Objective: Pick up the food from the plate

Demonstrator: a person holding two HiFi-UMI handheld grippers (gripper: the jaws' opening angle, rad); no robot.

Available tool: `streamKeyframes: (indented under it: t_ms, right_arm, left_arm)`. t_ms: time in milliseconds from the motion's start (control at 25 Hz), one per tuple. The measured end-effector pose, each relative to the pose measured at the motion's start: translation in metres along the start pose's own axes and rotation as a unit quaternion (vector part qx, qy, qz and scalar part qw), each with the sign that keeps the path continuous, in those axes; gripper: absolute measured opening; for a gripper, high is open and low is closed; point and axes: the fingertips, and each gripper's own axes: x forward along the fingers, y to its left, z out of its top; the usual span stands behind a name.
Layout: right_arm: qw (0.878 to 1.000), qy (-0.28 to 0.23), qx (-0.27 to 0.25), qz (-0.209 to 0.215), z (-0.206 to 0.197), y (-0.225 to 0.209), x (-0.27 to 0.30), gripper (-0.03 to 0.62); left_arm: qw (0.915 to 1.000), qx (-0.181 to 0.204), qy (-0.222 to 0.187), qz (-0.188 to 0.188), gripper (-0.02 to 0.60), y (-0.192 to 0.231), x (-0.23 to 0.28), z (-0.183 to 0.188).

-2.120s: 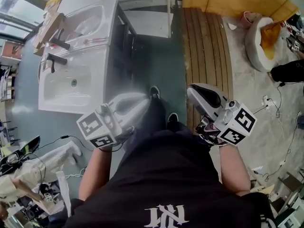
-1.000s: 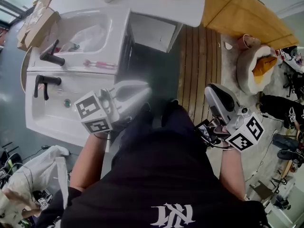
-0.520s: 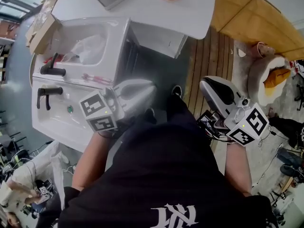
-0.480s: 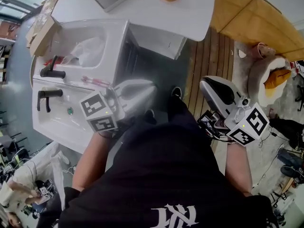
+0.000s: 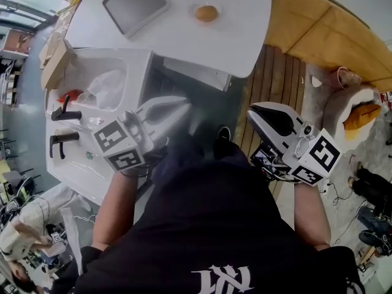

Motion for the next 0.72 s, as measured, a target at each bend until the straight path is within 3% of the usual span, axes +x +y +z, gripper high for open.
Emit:
streamKeyframes:
  t_ms: [240, 600, 720]
  right_arm:
    - [1.0, 0.018, -0.012, 0.001, 0.009, -0.047, 0.033, 0.005]
    - [0.996, 0.072, -0.016, -0.056, 0.029, -0.136, 0.121, 0.005]
    - [0.994, 0.095, -0.021, -0.043, 0.037, -0.161, 0.149, 0.005]
  left_arm:
    - [0.9995, -0.005, 0.019, 0.024, 0.005, 0.05, 0.005, 0.012]
    - [0.9992, -0.035, 0.017, -0.013, 0.005, 0.184, 0.037, 0.047]
    - [0.9993, -0.027, 0.021, -0.018, 0.005, 0.219, 0.048, 0.062]
